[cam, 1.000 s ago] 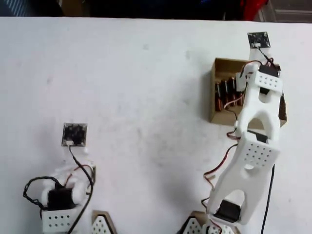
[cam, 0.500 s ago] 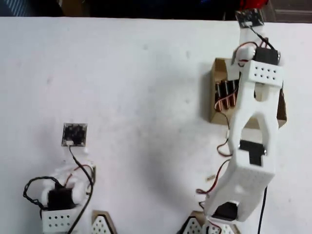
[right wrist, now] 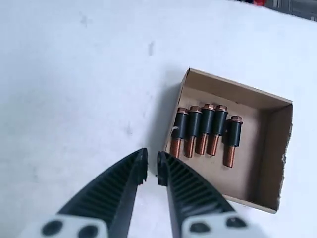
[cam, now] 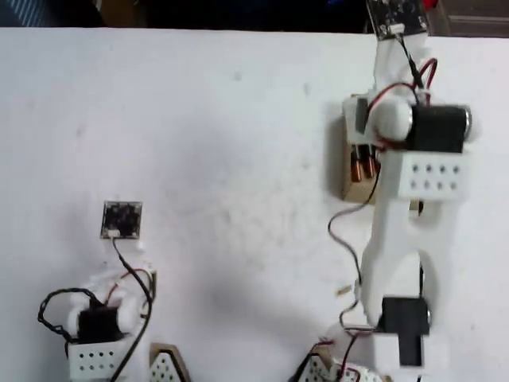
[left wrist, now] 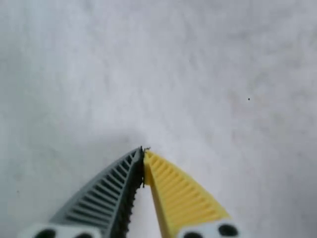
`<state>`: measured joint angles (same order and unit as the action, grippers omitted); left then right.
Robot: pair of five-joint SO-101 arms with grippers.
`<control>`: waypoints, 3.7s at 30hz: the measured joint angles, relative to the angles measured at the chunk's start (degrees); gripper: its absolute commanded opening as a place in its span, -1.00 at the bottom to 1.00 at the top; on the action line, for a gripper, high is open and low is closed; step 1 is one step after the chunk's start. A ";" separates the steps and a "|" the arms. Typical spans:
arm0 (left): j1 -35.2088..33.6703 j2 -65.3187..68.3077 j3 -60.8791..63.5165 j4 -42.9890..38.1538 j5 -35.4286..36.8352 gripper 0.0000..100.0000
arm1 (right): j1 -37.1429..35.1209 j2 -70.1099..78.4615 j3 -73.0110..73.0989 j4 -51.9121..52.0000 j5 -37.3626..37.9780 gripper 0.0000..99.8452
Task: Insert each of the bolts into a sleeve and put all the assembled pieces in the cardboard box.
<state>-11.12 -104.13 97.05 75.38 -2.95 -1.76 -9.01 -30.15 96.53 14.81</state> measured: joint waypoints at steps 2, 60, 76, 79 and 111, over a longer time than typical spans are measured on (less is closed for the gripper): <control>0.00 0.00 0.00 0.00 0.00 -0.95 | -0.70 -3.16 1.32 0.18 0.00 -0.97; 0.00 0.00 0.00 0.00 0.09 -0.95 | -5.45 -93.80 102.95 -27.43 0.00 -0.96; 0.00 0.00 0.00 0.00 0.09 -0.95 | -5.45 -93.98 120.09 -27.43 0.09 -0.97; 0.00 0.00 0.00 0.00 0.09 -0.95 | -5.45 -93.98 122.11 -27.43 0.09 -0.97; 0.00 0.00 0.00 0.00 0.09 -0.96 | 1.14 -93.89 126.51 -24.35 0.09 -0.97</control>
<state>-11.12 -104.13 97.05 75.38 -2.86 -0.62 -102.90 96.35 72.18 14.90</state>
